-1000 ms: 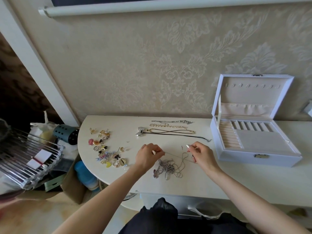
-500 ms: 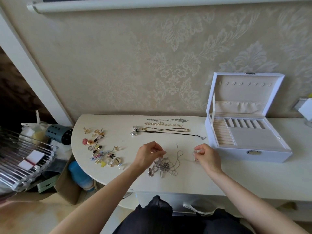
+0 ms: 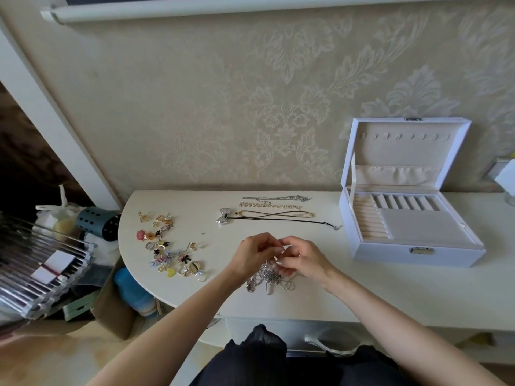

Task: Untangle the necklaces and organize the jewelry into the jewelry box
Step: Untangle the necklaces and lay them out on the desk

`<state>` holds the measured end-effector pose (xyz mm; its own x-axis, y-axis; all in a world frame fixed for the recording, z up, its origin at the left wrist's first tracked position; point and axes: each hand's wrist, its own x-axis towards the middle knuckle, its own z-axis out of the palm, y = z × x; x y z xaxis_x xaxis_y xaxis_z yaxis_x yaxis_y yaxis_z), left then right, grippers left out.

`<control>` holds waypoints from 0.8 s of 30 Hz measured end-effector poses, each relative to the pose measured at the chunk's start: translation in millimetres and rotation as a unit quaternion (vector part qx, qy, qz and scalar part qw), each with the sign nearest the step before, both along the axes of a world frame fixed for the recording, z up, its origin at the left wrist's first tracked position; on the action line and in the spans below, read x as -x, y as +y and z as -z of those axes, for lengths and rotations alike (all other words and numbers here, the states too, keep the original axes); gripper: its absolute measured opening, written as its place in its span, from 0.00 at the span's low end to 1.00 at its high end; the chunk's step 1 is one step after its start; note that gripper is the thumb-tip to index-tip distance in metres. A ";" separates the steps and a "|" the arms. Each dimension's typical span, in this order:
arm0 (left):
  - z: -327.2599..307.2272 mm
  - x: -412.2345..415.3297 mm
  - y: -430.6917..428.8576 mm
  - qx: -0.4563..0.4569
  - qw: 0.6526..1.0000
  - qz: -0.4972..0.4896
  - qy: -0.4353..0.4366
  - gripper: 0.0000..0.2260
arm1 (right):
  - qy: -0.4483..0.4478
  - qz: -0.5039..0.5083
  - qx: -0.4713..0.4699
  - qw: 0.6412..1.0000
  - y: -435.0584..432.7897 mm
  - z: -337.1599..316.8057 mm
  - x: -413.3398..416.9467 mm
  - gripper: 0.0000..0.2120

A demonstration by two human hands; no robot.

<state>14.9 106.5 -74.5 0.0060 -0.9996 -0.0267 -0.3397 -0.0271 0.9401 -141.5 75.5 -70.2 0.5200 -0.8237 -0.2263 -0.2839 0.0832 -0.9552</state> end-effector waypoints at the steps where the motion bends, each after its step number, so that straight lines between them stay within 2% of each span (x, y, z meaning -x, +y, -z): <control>1: 0.3 -1.0 0.8 -0.001 1.000 -0.002 0.003 0.02 | 0.028 0.024 0.028 0.999 -0.8 1.7 -0.7 0.11; 3: 1.4 -3.8 2.3 -0.003 1.000 -0.006 -0.005 0.04 | 0.083 0.064 0.093 0.990 -3.2 5.4 0.7 0.05; 7: 5.7 -7.5 4.9 -0.009 0.997 -0.014 -0.069 0.09 | 0.133 0.072 0.168 0.974 -5.2 5.9 2.4 0.07; 14: 8.5 -8.0 3.2 -0.001 0.992 -0.026 -0.121 0.03 | 0.143 0.073 0.163 0.973 -5.7 4.5 -1.5 0.06; 16: 7.3 -8.2 2.9 -0.001 0.993 -0.030 -0.113 0.03 | 0.130 0.069 0.165 0.975 -5.3 2.8 -1.9 0.07; 21: 2.4 -7.1 3.7 -0.021 0.998 -0.048 -0.024 0.02 | 0.093 0.064 0.140 0.984 -5.1 1.2 -2.1 0.06; 24: 1.8 -7.0 3.9 -0.038 0.998 -0.058 -0.008 0.02 | 0.074 0.062 0.132 0.987 -6.2 1.7 -2.5 0.05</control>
<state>21.8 110.5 -76.3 0.1228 -0.9873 -0.1009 -0.3457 -0.1378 0.9282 -139.0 69.3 -71.9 0.3881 -0.9195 -0.0619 -0.4258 -0.1193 -0.8969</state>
